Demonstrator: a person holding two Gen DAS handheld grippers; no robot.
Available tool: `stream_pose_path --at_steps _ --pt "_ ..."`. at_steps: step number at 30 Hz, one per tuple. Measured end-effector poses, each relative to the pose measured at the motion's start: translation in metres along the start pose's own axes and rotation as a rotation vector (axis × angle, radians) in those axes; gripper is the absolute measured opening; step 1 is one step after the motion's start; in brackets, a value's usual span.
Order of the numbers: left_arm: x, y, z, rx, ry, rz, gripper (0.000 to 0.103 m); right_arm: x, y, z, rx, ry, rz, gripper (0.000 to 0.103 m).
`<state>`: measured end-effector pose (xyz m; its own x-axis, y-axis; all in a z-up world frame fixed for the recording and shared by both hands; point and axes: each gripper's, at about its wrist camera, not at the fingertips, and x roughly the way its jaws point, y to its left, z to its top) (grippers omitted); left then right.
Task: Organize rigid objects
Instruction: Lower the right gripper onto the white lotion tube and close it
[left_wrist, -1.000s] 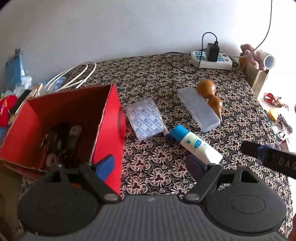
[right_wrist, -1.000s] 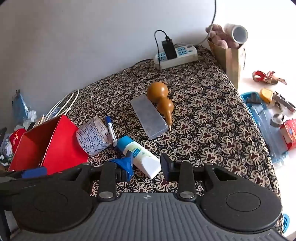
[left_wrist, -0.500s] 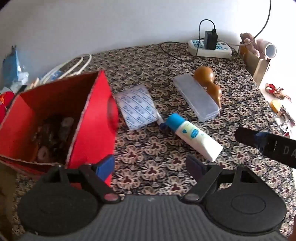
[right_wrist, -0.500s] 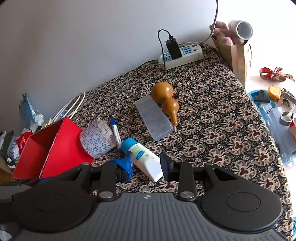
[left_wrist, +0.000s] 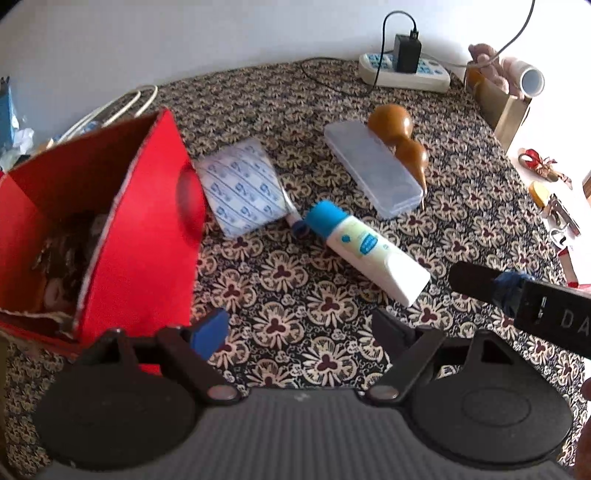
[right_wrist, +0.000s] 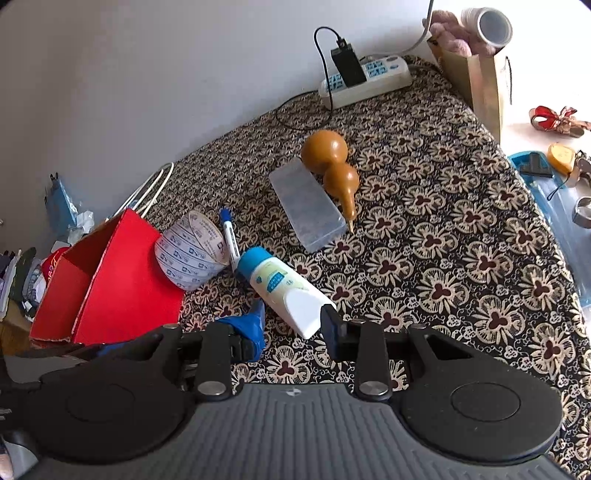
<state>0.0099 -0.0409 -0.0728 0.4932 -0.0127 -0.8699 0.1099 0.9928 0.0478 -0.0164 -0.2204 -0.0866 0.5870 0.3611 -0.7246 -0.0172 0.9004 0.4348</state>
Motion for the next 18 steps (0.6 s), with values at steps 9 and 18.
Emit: stream_pose_path --at_steps 9,18 --pt "0.02 -0.006 -0.012 0.035 -0.019 -0.013 0.085 0.027 -0.013 -0.004 -0.015 0.043 0.023 0.015" --pt "0.026 0.001 -0.018 0.04 -0.12 -0.14 0.085 0.058 -0.019 0.028 0.002 0.029 0.132 0.014"
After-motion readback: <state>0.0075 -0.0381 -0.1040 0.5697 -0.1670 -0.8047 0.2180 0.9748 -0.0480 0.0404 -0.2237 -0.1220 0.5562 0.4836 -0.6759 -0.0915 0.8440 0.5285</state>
